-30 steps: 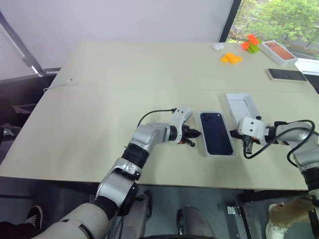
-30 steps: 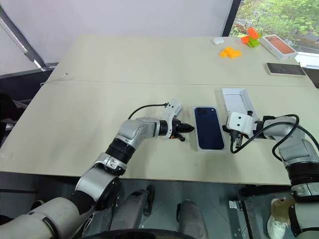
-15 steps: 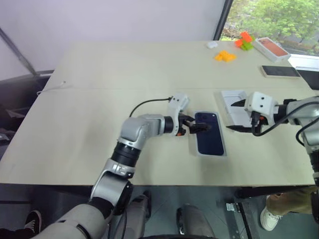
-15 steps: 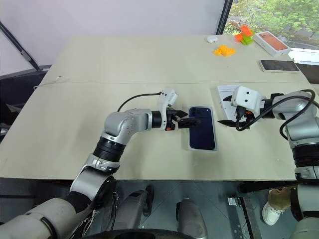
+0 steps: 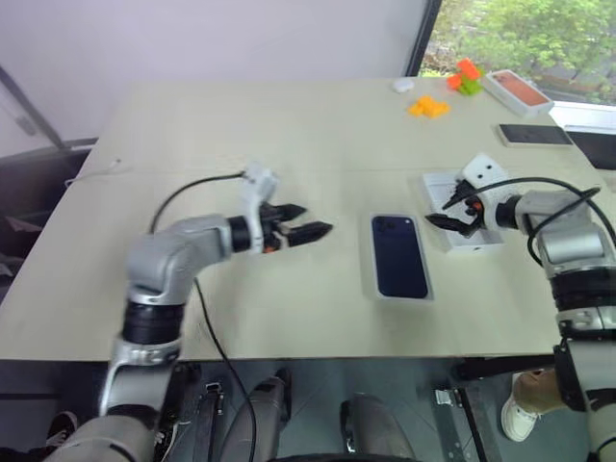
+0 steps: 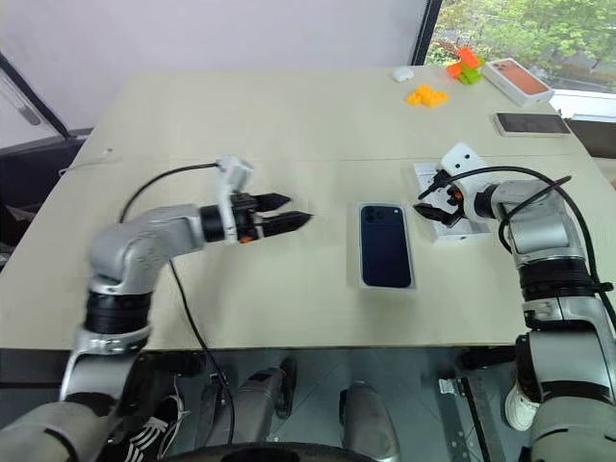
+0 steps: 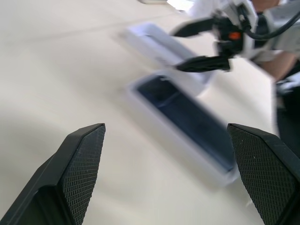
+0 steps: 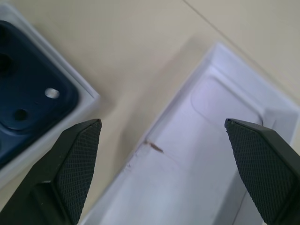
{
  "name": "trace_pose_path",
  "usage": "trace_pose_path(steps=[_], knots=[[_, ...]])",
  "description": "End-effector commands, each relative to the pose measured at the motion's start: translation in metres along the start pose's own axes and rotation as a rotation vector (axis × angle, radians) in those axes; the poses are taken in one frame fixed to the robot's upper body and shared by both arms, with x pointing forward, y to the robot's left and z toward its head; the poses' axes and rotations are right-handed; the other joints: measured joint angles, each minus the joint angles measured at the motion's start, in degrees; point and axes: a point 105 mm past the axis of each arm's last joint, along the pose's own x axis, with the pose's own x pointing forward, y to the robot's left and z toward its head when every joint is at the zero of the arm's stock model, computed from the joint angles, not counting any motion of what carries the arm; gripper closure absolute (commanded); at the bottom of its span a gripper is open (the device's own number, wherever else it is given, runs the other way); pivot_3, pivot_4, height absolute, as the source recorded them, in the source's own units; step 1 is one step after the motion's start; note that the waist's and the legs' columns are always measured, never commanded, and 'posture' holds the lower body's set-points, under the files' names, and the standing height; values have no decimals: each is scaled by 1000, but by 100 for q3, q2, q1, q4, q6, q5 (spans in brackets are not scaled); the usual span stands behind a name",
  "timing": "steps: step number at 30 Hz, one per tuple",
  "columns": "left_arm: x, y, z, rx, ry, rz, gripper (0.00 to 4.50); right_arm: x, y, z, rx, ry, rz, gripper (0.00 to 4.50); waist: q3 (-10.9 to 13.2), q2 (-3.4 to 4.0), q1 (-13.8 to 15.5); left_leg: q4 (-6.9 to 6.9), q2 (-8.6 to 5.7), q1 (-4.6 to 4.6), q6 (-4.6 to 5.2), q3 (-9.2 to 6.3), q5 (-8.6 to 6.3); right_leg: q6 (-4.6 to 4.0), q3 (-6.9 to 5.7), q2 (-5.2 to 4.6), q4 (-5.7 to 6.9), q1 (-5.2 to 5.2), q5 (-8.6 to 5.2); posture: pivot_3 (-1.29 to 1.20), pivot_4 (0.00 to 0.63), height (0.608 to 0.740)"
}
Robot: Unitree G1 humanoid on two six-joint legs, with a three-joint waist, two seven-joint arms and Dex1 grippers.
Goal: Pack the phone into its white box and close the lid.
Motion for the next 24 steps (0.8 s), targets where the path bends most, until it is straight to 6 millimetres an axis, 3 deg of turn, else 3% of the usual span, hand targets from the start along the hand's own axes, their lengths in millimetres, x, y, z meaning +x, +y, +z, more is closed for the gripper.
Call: trace_pose_path(steps=[1, 10, 15, 19, 24], knots=[[-19, -11, 18, 51, -70, -68, 110, 1, -10, 11, 26, -1, -122, 88, -1, 0, 4, 0, 0, 1, -1, -1, -1, 0, 0, 0, 0, 1, 0, 0, 150, 740], [-54, -21, 18, 139, -96, -129, 110, 10, -11, -10, 124, 77, -196, 88, -1, 1, -3, -5, 0, 3, -9, 0, -6, -2, 2, -2, -1, -5, 0, 0, 150, 740], [-67, -34, 3, 202, -53, -183, 110, 17, -1, -17, 161, 90, -168, 88, -3, 4, -28, -24, 1, 6, -3, 13, -1, -3, 18, -3, -2, -8, -1, 0, 150, 740], [-70, -33, -4, 218, -22, -168, 0, 22, 6, -24, 191, 111, -152, 1384, -3, 4, -21, -25, 5, 12, -6, 10, 1, -5, 16, 0, -1, -8, -1, 0, 150, 740], [-71, -33, -6, 219, -18, -160, 0, 24, 6, -26, 207, 110, -151, 4122, -4, 3, -4, -20, 4, 19, -15, 10, -5, -26, 18, -1, -4, -14, -9, 0, 150, 740]])
